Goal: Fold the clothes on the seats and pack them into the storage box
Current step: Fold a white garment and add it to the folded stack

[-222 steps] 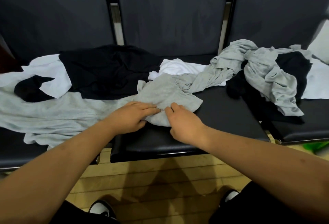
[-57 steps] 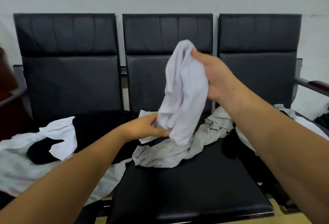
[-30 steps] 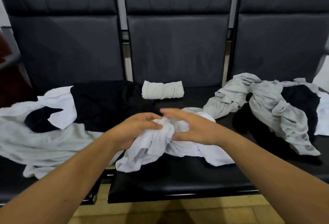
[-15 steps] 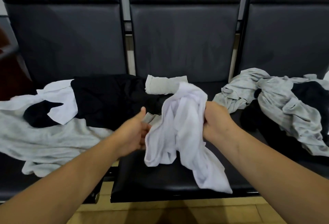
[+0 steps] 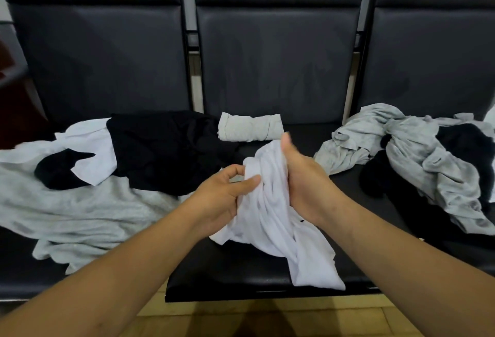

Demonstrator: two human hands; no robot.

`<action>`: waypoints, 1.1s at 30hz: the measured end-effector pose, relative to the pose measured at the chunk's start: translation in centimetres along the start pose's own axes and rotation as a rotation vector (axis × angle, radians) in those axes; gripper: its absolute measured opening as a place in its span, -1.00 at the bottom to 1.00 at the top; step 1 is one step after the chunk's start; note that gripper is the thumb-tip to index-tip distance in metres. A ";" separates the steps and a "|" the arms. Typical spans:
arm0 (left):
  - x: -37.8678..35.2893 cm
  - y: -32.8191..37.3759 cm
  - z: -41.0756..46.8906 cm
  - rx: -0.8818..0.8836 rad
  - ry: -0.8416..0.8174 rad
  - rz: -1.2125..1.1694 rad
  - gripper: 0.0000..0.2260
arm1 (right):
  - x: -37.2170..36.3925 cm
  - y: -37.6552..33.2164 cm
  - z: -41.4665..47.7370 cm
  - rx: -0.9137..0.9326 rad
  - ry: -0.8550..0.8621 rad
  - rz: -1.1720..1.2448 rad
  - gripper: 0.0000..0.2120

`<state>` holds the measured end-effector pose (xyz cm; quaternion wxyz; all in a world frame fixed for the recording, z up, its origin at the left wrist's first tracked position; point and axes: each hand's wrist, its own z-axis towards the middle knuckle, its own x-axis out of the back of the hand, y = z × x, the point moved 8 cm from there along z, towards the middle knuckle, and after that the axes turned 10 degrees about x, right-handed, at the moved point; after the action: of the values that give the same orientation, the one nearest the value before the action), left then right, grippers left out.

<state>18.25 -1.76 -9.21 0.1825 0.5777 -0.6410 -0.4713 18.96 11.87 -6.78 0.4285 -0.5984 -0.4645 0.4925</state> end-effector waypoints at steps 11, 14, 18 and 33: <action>3.2 1.8 -1.5 0.215 -0.292 0.080 -0.50 | 6.8 -2.4 2.1 0.070 0.199 -0.018 -0.84; 5.4 4.6 -1.3 -0.025 -0.124 -0.032 -0.66 | 8.3 -2.4 2.2 0.016 0.218 0.198 -0.72; 7.6 6.9 -2.2 -0.186 0.126 -0.030 -0.70 | 8.4 -2.9 2.1 0.029 0.123 0.453 -0.67; 8.0 5.4 -2.7 0.027 0.108 -0.045 -0.67 | 6.1 -1.1 1.0 -0.235 -0.154 0.247 -0.47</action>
<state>15.13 -10.76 -6.01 0.1981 0.6190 -0.6234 -0.4347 18.30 18.10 -6.99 0.2551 -0.6573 -0.4733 0.5280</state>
